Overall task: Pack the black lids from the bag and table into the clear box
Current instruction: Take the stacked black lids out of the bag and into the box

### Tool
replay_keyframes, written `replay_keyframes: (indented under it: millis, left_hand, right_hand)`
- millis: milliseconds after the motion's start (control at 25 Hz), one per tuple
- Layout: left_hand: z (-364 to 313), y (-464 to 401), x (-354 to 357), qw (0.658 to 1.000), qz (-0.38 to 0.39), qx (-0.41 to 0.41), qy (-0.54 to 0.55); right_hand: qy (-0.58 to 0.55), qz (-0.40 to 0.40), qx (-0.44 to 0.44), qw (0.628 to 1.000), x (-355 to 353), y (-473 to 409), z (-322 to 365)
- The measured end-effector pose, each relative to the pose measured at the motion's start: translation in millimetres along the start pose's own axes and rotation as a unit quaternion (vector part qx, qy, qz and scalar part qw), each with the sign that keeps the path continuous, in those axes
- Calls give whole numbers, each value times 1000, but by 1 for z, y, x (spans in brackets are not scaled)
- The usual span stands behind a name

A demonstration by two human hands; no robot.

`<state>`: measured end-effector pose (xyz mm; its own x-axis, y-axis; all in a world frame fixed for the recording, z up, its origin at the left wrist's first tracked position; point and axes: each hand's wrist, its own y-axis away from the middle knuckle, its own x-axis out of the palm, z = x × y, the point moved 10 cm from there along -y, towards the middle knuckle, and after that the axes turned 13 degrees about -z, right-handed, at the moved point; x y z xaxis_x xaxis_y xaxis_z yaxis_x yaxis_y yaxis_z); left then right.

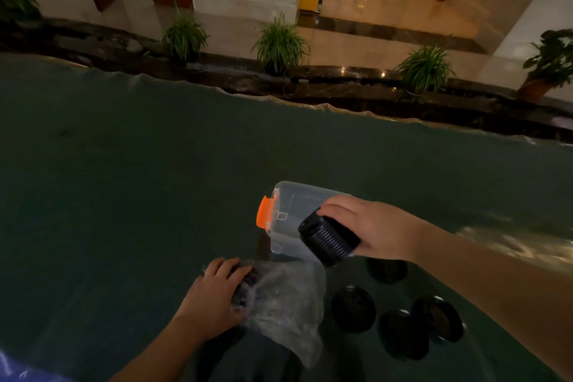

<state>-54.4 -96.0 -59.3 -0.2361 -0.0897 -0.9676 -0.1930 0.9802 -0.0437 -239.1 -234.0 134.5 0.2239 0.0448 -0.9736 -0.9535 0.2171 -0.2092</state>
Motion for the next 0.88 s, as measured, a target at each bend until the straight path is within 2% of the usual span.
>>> replay_keyframes:
  millis: [120, 280, 480, 880]
  left_hand:
    - [3, 4, 7, 1000, 8, -5, 9]
    - [4, 8, 6, 1000, 3, -1, 13]
    - [3, 13, 5, 1000, -3, -4, 24]
    - [5, 16, 8, 998, 3, -20, 53]
  right_hand:
    - [25, 15, -9, 1000, 16, -32, -21]
    - [78, 86, -24, 993, 64, -62, -44]
    - [89, 151, -47, 983, 124, -78, -54]
    - [65, 162, -15, 984, 177, -82, -67]
